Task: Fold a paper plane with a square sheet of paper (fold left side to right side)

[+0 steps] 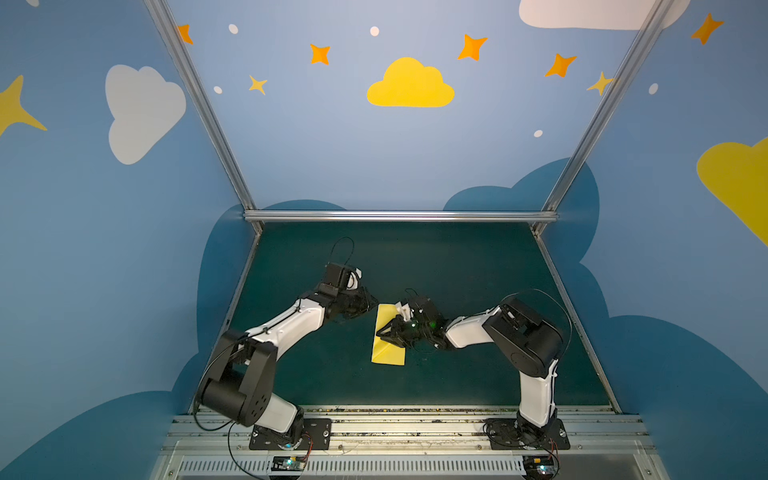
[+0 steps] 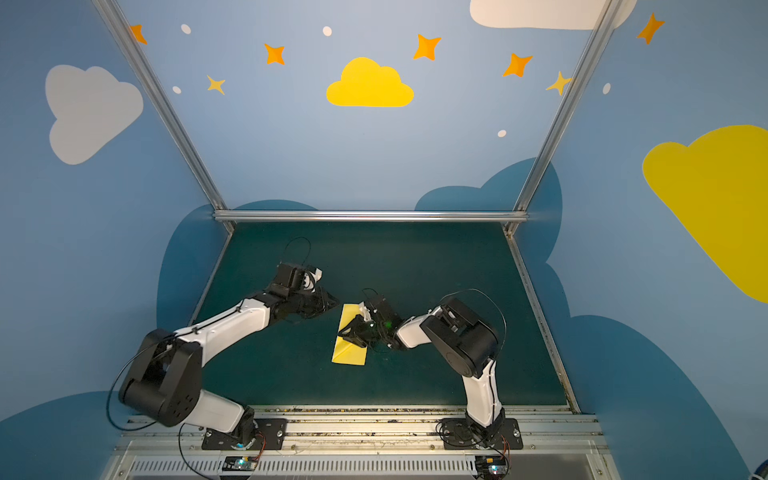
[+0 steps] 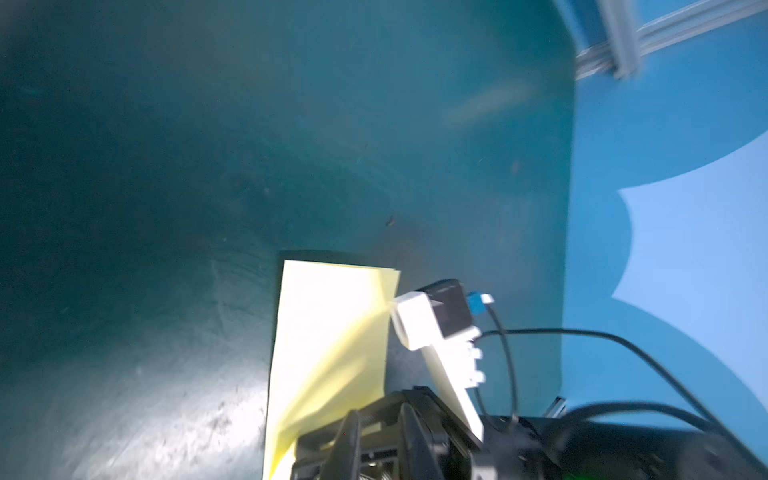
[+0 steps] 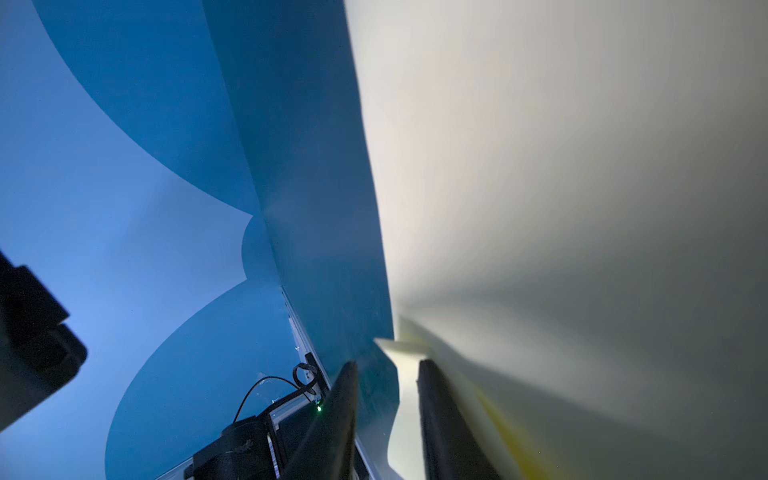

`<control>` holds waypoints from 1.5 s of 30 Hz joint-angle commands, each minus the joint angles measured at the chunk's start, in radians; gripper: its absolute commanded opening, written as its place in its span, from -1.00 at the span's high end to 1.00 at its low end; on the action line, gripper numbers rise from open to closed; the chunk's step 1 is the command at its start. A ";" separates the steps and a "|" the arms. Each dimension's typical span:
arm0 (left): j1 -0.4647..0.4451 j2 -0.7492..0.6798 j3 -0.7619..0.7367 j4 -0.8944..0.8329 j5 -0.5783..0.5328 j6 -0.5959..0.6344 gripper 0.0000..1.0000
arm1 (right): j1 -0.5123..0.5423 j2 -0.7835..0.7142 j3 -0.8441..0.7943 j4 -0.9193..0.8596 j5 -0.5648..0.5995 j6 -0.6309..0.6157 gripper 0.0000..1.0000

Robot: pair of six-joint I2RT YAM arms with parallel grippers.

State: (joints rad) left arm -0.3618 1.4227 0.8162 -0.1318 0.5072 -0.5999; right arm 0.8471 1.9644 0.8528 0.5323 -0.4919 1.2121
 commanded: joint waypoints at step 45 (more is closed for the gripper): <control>-0.218 -0.036 -0.276 0.109 -0.066 -0.074 0.93 | 0.003 0.026 -0.025 -0.117 0.064 0.004 0.84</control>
State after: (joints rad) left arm -0.5770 1.3739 0.5243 -0.0265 0.4583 -0.7044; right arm 0.8471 1.9629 0.8520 0.4904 -0.4614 1.2167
